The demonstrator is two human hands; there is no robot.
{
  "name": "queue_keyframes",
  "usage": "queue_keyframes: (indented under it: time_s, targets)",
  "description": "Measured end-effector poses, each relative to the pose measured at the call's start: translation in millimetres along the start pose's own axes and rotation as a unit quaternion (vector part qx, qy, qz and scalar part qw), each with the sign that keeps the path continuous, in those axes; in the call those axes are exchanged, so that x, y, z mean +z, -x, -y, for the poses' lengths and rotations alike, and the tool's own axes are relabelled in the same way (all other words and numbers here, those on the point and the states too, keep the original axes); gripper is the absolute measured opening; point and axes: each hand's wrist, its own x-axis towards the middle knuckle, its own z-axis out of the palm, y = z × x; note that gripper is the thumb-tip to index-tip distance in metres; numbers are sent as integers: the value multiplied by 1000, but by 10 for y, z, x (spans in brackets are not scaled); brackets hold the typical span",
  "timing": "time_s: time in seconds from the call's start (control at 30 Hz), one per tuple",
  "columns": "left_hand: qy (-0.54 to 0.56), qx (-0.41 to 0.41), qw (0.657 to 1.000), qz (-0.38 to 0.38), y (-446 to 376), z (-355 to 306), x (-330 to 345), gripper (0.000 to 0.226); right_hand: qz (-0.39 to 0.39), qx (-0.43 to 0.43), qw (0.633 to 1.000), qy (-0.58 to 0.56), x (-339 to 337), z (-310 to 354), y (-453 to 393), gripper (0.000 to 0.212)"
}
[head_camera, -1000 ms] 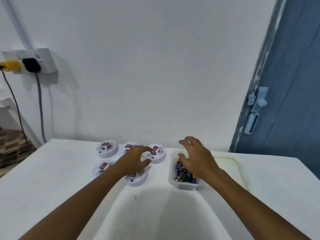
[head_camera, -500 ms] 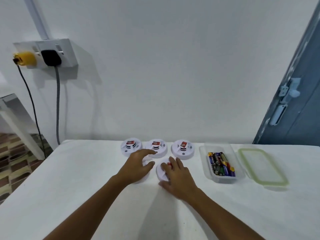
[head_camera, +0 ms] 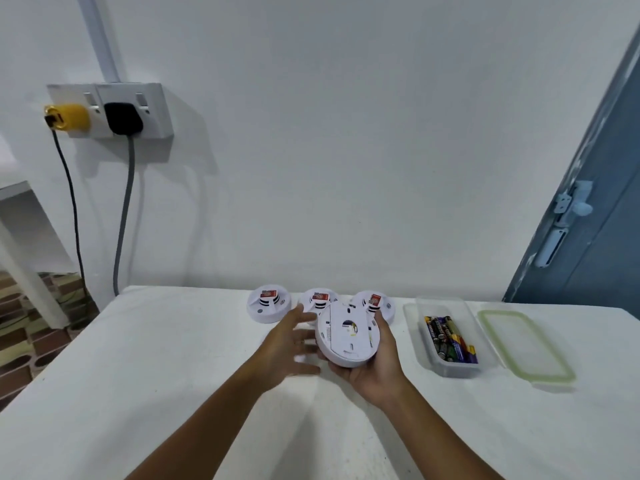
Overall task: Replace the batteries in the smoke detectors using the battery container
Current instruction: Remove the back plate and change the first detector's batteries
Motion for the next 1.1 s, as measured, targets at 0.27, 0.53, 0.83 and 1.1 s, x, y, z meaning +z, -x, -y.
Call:
queue_keyframes:
  time_s: [0.27,0.53,0.83,1.1]
  targets:
    - [167,-73,968,175,139,43,136,77,-163,-122,903,378,165,17,-20,57]
    - [261,13,957,127,51,-95,81,58,-15,-257,687,680,393,304,82,50]
    - [203,77,967,135,30,-209,78,50,-7,-195,648,736,575,377,-10,70]
    - [164,70,979,100,-25,-186,24,59,42,-200,625,753,568,414,-91,62]
